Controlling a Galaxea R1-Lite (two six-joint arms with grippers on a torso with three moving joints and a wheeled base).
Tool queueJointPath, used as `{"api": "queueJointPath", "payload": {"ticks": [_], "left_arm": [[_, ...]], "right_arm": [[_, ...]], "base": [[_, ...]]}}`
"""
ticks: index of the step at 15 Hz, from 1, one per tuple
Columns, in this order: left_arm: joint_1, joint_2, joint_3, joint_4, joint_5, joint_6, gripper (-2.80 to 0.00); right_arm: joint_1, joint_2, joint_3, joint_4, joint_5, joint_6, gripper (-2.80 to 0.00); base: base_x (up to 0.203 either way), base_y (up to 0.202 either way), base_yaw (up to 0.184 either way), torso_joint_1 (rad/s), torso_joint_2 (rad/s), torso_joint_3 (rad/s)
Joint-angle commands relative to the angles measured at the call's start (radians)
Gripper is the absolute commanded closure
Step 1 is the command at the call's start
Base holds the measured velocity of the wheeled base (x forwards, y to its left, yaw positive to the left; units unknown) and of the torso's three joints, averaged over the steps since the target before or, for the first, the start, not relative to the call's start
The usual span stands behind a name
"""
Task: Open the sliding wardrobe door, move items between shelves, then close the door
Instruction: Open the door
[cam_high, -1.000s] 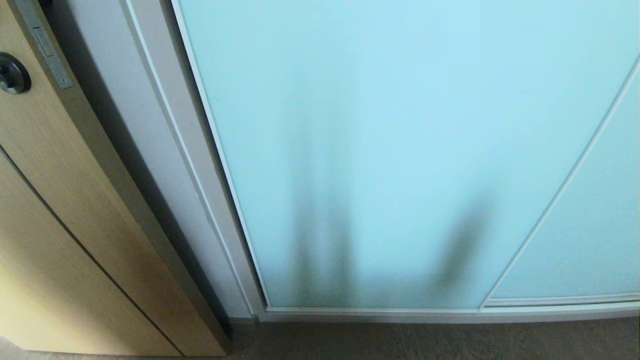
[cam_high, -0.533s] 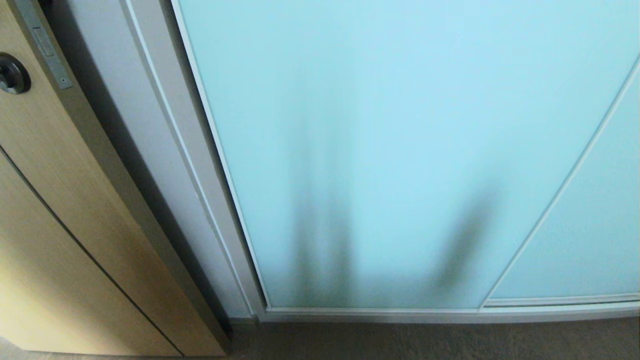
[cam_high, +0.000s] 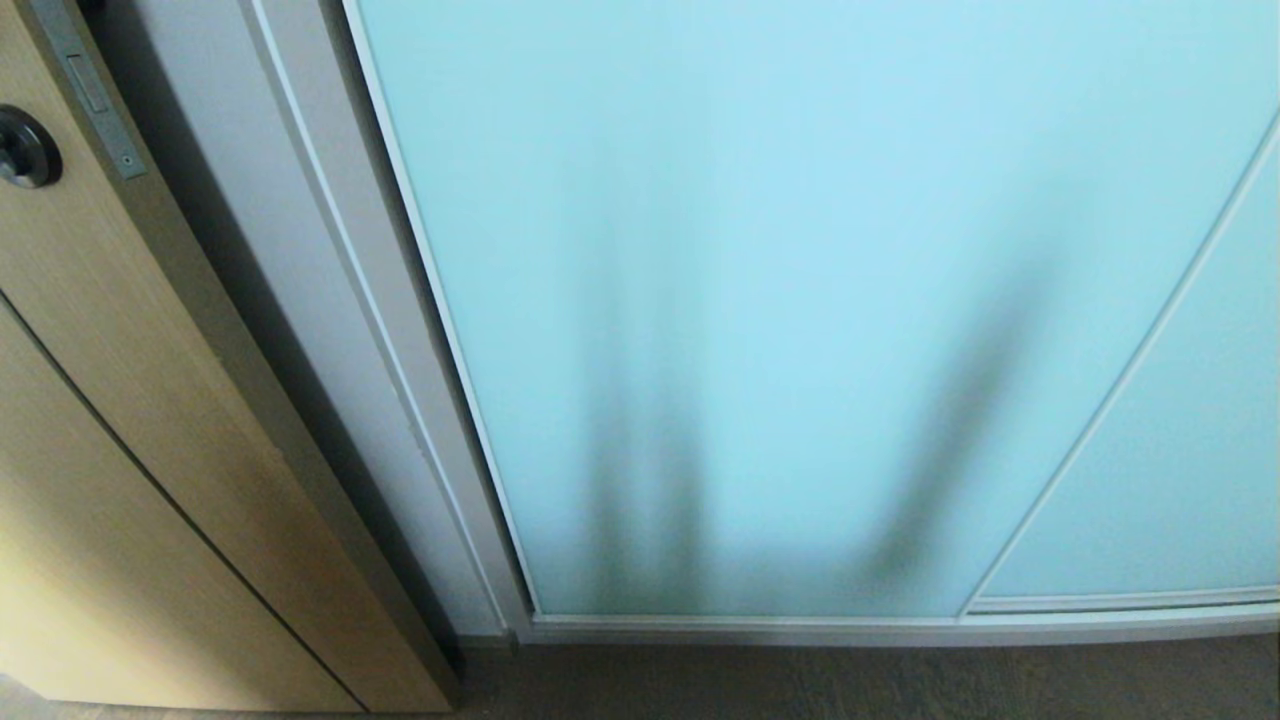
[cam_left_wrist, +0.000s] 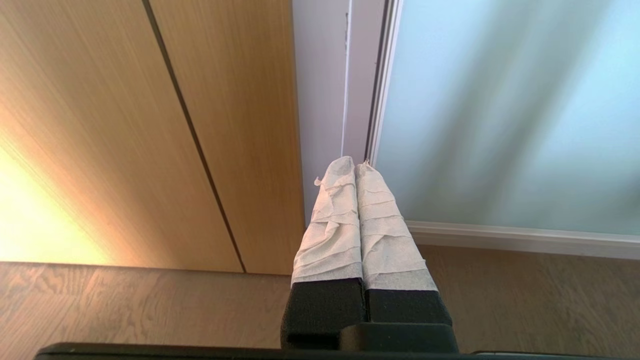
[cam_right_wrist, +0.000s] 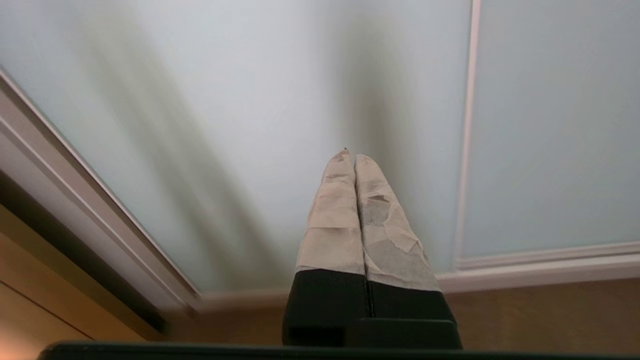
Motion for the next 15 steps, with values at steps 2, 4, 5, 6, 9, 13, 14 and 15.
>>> {"api": "queueJointPath", "payload": {"ticks": [2,4,5,6,9,13,14,15], "left_arm": [[0.000,0.001,0.000,0.000,0.000,0.000,0.00],[0.000,0.001,0.000,0.000,0.000,0.000,0.00],[0.000,0.001,0.000,0.000,0.000,0.000,0.00],[0.000,0.000,0.000,0.000,0.000,0.000,0.00],[0.000,0.001,0.000,0.000,0.000,0.000,0.00],[0.000,0.001,0.000,0.000,0.000,0.000,0.00],[0.000,0.001,0.000,0.000,0.000,0.000,0.00],[0.000,0.001,0.000,0.000,0.000,-0.002,0.00]], "right_arm": [[0.000,0.327,-0.241,0.073,-0.006,0.055,0.00],[-0.002,0.477,-0.370,0.142,-0.011,0.076,0.00],[-0.004,0.551,-0.425,0.163,-0.014,0.085,0.00],[-0.008,0.619,-0.474,0.176,-0.019,0.099,0.00],[-0.023,0.804,-0.638,0.194,-0.031,0.167,0.00],[-0.059,0.973,-0.842,0.313,-0.032,0.212,0.00],[-0.078,1.008,-0.869,0.334,-0.031,0.215,0.00],[-0.108,1.039,-0.886,0.340,-0.033,0.214,0.00]], "base": [[0.000,0.000,0.000,0.000,0.00,0.000],[0.000,0.000,0.000,0.000,0.00,0.000],[0.000,0.000,0.000,0.000,0.00,0.000],[0.000,0.000,0.000,0.000,0.00,0.000],[0.000,0.000,0.000,0.000,0.00,0.000],[0.000,0.000,0.000,0.000,0.00,0.000],[0.000,0.000,0.000,0.000,0.00,0.000],[0.000,0.000,0.000,0.000,0.00,0.000]]}}
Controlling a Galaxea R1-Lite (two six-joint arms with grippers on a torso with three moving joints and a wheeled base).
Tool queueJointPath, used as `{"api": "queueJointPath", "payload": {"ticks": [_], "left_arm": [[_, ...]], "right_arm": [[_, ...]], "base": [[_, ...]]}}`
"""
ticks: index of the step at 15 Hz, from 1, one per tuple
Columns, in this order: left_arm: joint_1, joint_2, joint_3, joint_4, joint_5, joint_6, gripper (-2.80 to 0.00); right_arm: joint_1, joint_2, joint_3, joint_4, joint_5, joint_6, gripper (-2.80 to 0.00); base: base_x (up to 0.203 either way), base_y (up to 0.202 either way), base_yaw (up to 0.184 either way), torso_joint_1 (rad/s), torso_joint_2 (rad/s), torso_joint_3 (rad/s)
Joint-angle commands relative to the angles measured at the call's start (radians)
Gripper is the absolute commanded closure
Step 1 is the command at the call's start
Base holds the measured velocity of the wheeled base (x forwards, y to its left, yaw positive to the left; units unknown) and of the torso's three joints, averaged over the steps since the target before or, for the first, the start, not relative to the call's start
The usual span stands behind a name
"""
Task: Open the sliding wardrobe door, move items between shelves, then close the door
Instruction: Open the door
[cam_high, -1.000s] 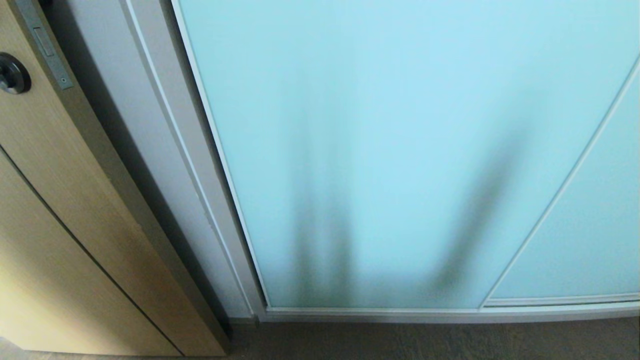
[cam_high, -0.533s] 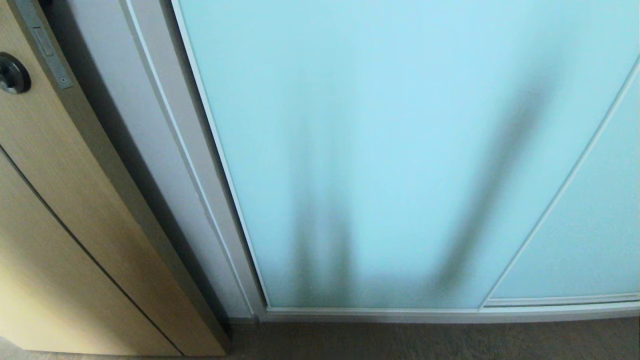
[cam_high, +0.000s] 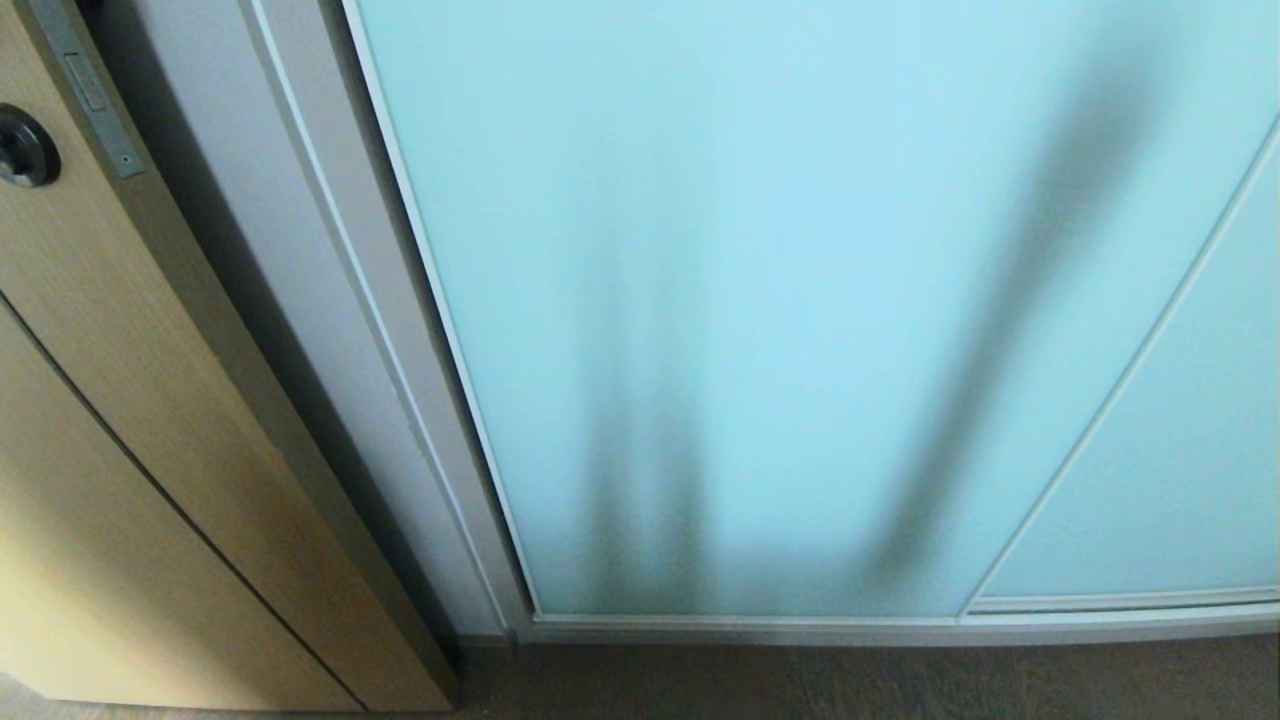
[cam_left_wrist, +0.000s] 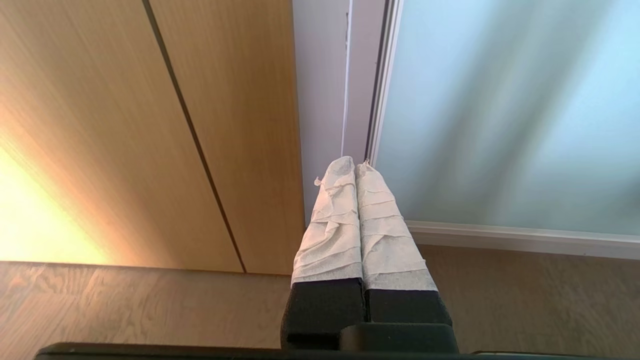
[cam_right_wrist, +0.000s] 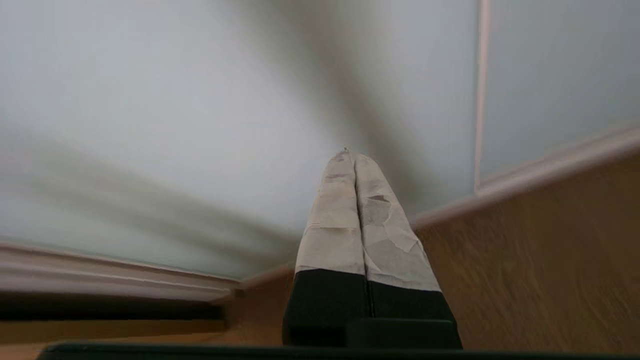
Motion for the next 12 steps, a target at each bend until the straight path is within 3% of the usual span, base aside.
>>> {"api": "queueJointPath", "payload": {"ticks": [1,4,12], "left_arm": [[0.000,0.001,0.000,0.000,0.000,0.000,0.00],[0.000,0.001,0.000,0.000,0.000,-0.001,0.00],[0.000,0.001,0.000,0.000,0.000,0.000,0.00]], "right_arm": [[-0.078,0.114,-0.047,0.006,0.001,-0.007,0.00],[-0.166,0.172,-0.052,0.002,0.012,-0.082,0.00],[-0.219,0.339,-0.054,-0.186,0.025,-0.097,0.00]], "base": [[0.000,0.000,0.000,0.000,0.00,0.000],[0.000,0.000,0.000,0.000,0.00,0.000],[0.000,0.000,0.000,0.000,0.00,0.000]]}}
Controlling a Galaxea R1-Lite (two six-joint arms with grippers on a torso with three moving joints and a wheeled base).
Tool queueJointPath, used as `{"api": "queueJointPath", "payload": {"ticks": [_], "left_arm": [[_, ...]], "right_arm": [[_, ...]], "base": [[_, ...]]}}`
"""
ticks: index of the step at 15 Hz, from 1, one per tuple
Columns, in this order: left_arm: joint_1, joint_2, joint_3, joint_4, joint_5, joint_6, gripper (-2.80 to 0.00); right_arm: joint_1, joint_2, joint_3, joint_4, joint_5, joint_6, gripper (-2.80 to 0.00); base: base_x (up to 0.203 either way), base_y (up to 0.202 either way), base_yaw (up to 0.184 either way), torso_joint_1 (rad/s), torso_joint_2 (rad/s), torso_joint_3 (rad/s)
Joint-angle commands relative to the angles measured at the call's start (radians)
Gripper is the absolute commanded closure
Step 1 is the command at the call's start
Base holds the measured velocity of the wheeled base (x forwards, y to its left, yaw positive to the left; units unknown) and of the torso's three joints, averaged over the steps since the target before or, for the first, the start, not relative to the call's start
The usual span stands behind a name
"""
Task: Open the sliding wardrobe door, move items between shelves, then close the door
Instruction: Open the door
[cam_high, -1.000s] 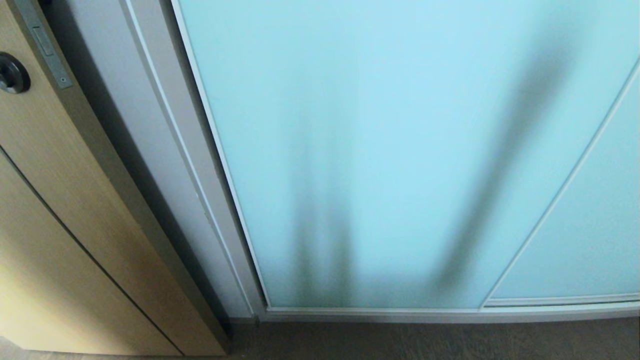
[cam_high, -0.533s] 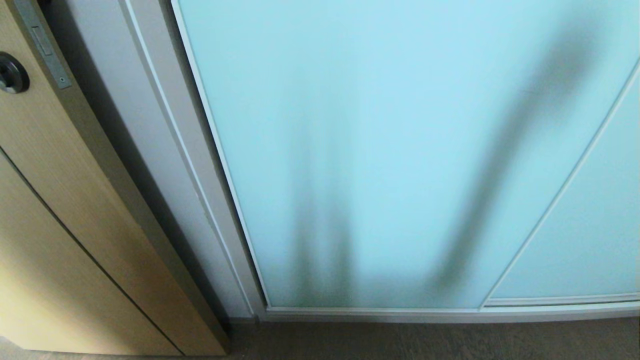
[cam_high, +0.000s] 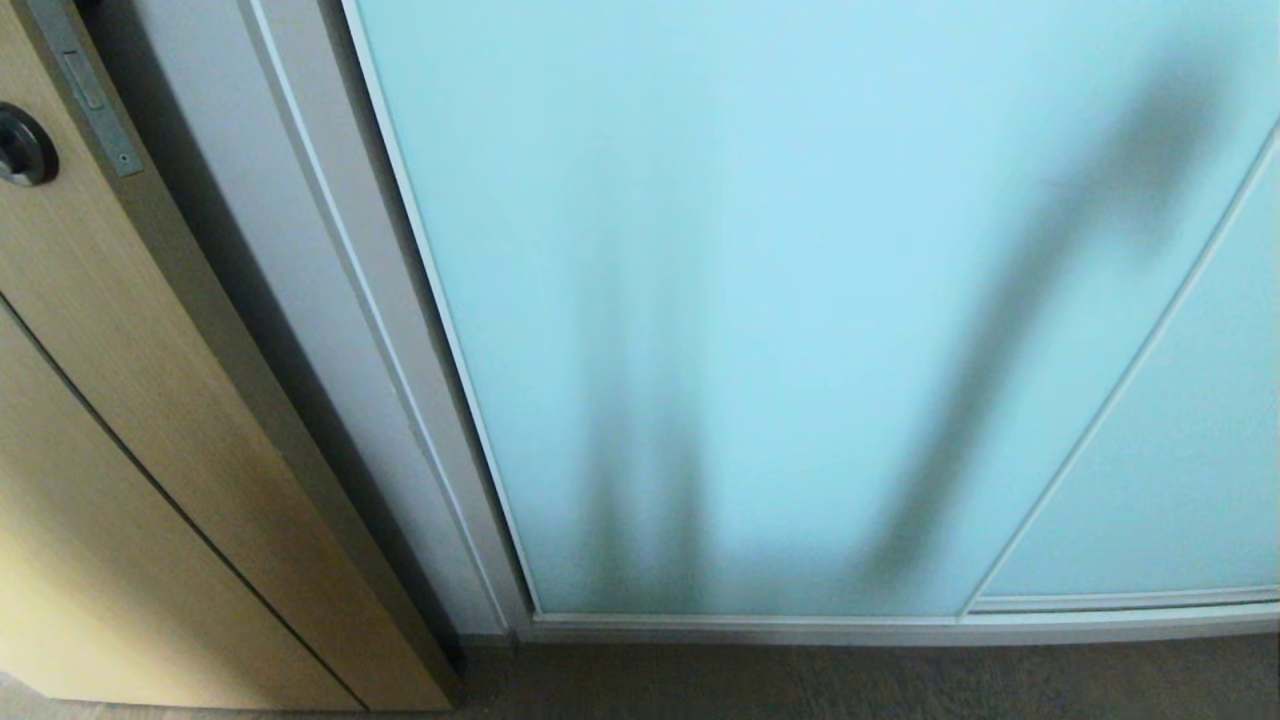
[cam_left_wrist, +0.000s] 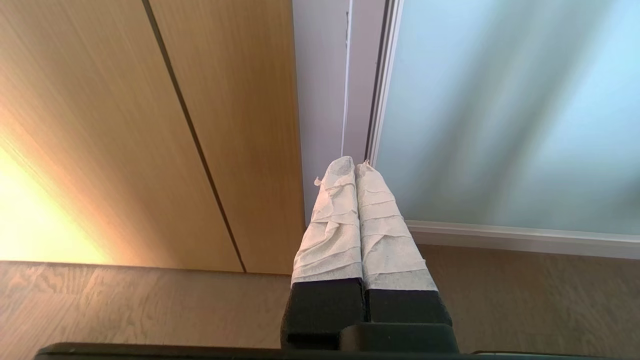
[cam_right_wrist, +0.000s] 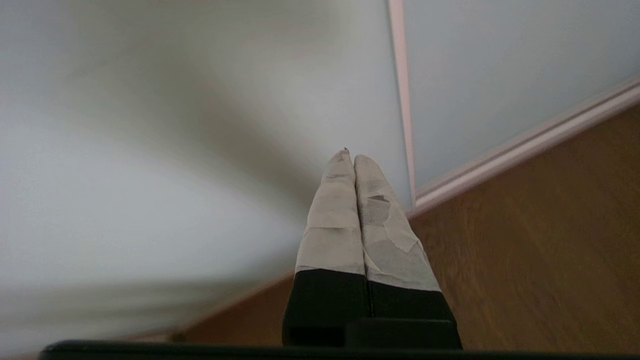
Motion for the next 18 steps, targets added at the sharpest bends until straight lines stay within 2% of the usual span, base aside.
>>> {"api": "queueJointPath", "payload": {"ticks": [1,18], "left_arm": [[0.000,0.001,0.000,0.000,0.000,0.000,0.00],[0.000,0.001,0.000,0.000,0.000,0.000,0.00]], "right_arm": [[-0.022,0.065,-0.001,-0.042,-0.001,0.000,0.00],[-0.038,0.334,-0.193,-0.178,-0.048,-0.001,0.00]], "base": [[0.000,0.000,0.000,0.000,0.00,0.000],[0.000,0.000,0.000,0.000,0.00,0.000]]}}
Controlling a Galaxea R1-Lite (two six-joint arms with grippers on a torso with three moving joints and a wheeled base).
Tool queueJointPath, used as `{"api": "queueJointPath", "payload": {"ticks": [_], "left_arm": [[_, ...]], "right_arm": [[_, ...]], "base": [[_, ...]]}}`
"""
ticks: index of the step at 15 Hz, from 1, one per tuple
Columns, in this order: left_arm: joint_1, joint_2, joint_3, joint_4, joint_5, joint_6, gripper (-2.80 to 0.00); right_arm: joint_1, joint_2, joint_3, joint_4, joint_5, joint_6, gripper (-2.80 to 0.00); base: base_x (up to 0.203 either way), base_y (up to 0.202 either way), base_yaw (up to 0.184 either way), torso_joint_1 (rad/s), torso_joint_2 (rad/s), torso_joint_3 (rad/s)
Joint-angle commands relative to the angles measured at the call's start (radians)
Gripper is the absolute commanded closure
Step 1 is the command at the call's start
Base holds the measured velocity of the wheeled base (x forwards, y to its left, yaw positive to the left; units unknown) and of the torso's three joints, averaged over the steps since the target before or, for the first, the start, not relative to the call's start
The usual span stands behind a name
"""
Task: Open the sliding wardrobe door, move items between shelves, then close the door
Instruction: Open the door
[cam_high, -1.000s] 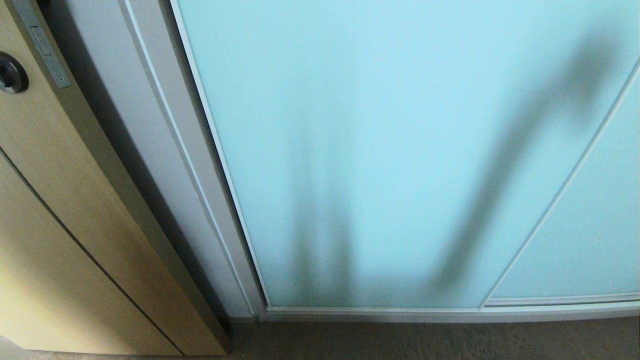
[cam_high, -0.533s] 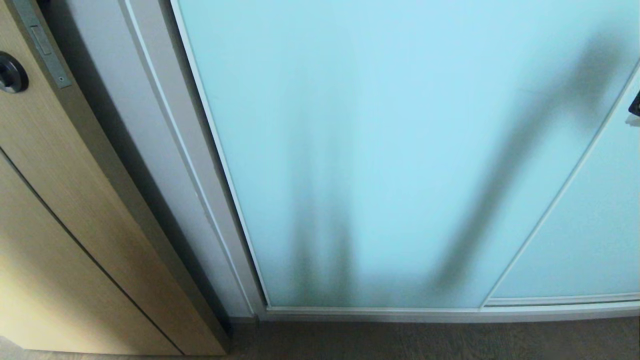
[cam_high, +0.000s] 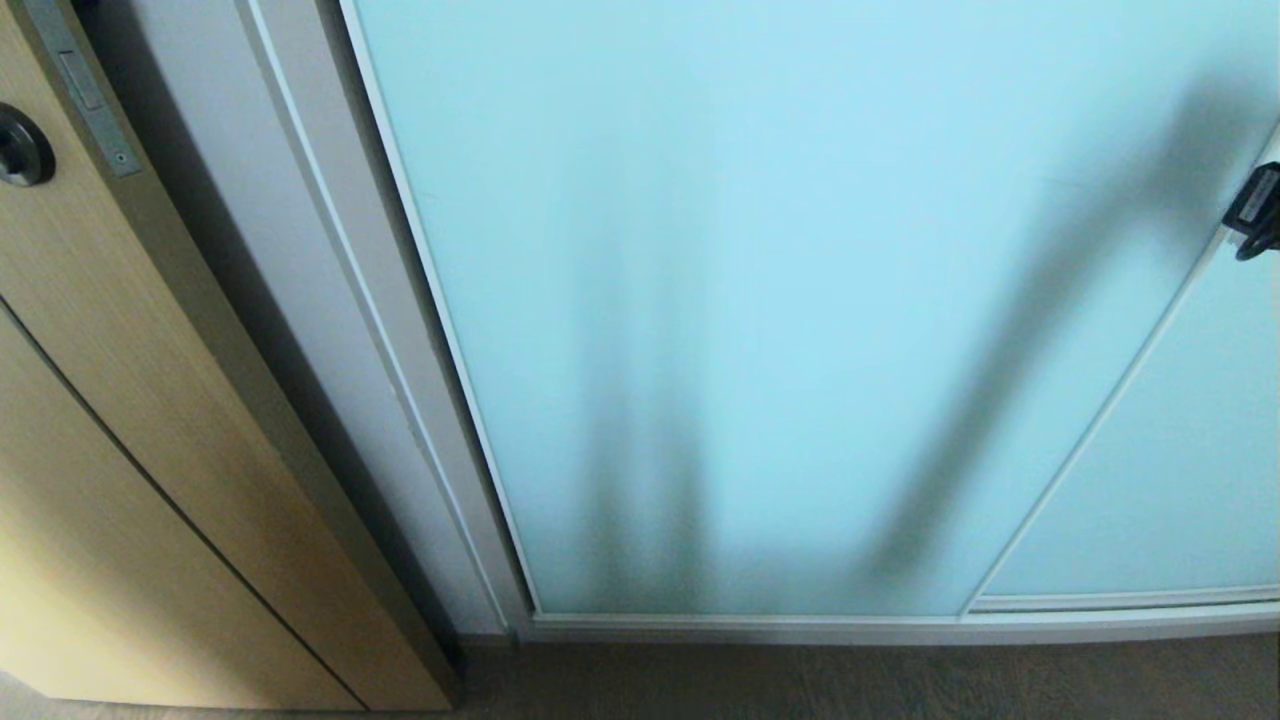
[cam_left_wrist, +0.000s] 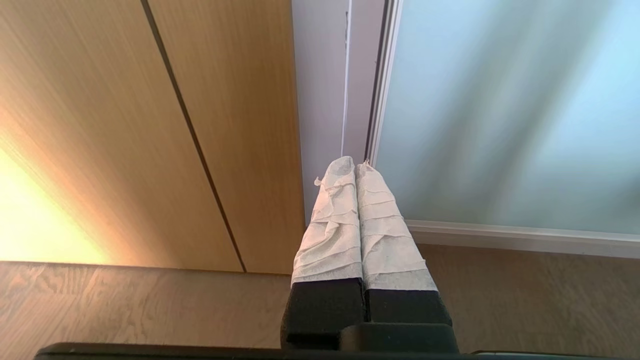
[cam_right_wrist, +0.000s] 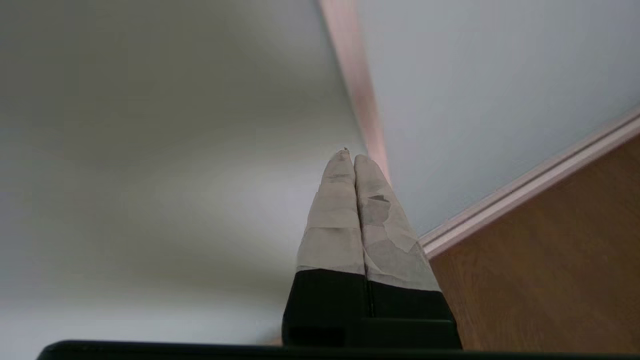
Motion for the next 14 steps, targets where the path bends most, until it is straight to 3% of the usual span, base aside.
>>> {"api": "queueJointPath", "payload": {"ticks": [1,14], "left_arm": [[0.000,0.001,0.000,0.000,0.000,0.000,0.00],[0.000,0.001,0.000,0.000,0.000,0.000,0.00]], "right_arm": [[0.002,0.046,-0.034,0.001,-0.005,-0.015,0.00],[0.002,0.178,-0.039,-0.183,-0.062,-0.069,0.00]], "base": [[0.000,0.000,0.000,0.000,0.00,0.000],[0.000,0.000,0.000,0.000,0.00,0.000]]}}
